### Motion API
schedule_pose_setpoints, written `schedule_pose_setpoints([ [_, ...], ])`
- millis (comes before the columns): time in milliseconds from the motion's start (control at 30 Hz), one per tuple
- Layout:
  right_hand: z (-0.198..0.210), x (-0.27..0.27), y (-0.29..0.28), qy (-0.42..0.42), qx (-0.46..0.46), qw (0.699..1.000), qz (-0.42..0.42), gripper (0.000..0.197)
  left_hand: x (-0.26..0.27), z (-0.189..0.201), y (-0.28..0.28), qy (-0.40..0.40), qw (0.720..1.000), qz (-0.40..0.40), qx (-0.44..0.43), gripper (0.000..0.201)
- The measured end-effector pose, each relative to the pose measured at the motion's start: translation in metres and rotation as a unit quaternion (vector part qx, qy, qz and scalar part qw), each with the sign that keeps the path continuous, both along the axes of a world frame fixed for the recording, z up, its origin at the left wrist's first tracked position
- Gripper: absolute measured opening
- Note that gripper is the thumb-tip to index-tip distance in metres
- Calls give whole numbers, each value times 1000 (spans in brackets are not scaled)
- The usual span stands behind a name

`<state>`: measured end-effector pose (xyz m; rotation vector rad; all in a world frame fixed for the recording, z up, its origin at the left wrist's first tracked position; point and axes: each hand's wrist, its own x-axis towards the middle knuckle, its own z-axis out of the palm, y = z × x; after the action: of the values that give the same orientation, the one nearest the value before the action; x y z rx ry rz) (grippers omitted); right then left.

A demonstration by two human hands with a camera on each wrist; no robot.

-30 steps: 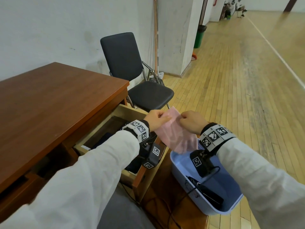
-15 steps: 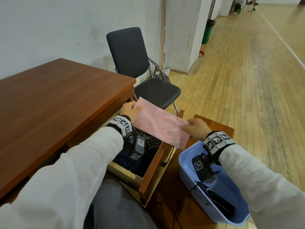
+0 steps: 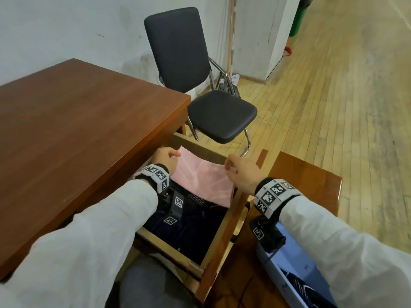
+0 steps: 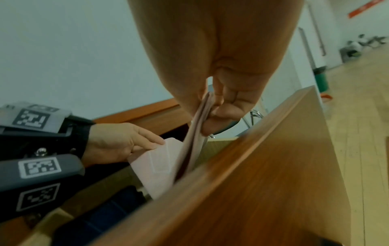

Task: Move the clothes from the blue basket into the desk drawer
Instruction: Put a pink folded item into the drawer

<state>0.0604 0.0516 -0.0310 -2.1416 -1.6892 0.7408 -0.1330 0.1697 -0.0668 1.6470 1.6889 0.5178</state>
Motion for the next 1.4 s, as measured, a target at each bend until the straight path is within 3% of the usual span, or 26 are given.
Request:
schedule_pose_setpoints([
  [367,-40,-1,38,-116,-110,983,91,17,7,-57,21,-4,998,-8,-64,47],
  [633,-51,-5,43,-223,-187,943,162,13,6,-75,18,33,995,-30,-84,51],
  [767,-54,-8,42,-278,-183,930,156,27,7,-73,17,74,990,-52,-105,52],
  [900,-50,-5,41,-259,-167,938,160,29,8,-70,17,70,992,-48,-96,53],
  [1100,-41,-10,39,-263,-213,924,178,17,6,-57,9,64,994,-17,-82,47],
  [1233,-33,-10,33,-203,-157,957,134,20,4,-40,0,56,996,-8,-74,48],
  [1400,-2,0,1,-44,-22,997,52,26,10,-8,-20,17,998,-25,-50,40],
])
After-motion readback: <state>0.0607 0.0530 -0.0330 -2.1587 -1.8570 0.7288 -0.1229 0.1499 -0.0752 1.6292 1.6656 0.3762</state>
